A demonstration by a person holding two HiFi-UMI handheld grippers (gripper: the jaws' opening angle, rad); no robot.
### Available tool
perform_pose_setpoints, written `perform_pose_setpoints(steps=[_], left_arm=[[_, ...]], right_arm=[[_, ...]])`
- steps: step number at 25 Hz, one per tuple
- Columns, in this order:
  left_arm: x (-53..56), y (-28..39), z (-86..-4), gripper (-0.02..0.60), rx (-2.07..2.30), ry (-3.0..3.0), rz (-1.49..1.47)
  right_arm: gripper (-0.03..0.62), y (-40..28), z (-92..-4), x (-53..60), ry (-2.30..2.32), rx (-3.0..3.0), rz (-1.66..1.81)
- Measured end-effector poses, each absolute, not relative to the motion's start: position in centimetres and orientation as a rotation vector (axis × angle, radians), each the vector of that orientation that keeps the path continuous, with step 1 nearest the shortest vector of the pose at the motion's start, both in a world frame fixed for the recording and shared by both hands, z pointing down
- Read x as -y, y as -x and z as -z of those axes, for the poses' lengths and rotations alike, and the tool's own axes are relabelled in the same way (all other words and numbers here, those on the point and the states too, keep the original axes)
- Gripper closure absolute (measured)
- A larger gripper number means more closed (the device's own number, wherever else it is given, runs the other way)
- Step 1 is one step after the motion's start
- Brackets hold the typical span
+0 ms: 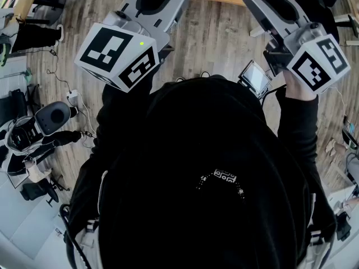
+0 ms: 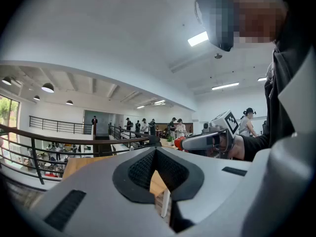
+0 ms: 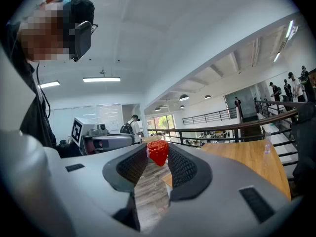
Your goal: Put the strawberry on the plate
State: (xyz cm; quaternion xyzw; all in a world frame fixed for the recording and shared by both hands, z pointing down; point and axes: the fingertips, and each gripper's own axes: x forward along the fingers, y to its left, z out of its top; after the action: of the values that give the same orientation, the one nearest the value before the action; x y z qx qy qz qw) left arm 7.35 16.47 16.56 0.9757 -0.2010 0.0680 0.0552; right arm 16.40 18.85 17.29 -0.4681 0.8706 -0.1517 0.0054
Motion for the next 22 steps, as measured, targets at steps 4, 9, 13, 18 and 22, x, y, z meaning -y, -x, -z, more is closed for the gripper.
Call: perform_pose_setpoints(steps=[4, 9, 13, 18, 22], left_arm=[[-17.5, -8.2, -16.8, 0.587, 0.585, -2.971, -0.225], [-19.0, -8.6, -15.8, 0.587, 0.627, -2.964, -0.213], [-15.8, -9.0, -17.4, 0.586, 0.607, -2.952, -0.216], [-16.0, -10.2, -17.3, 0.588, 0.588, -2.950, -0.230], [-15.9, -9.3, -17.8, 0.586, 0.623, -2.942, -0.273]], right_arm=[[0.452, -17.6, -18.0, -20.1, 1.468, -2.701, 0.497], [0.452, -17.9, -16.4, -22.3, 1.497, -2.695, 0.479], [0.451, -17.6, -18.1, -19.2, 1.451, -2.686, 0.509], [0.451, -18.9, -19.1, -19.7, 1.421, -2.665, 0.552], [0.451, -18.5, -19.2, -19.6, 1.383, -2.692, 0.576]])
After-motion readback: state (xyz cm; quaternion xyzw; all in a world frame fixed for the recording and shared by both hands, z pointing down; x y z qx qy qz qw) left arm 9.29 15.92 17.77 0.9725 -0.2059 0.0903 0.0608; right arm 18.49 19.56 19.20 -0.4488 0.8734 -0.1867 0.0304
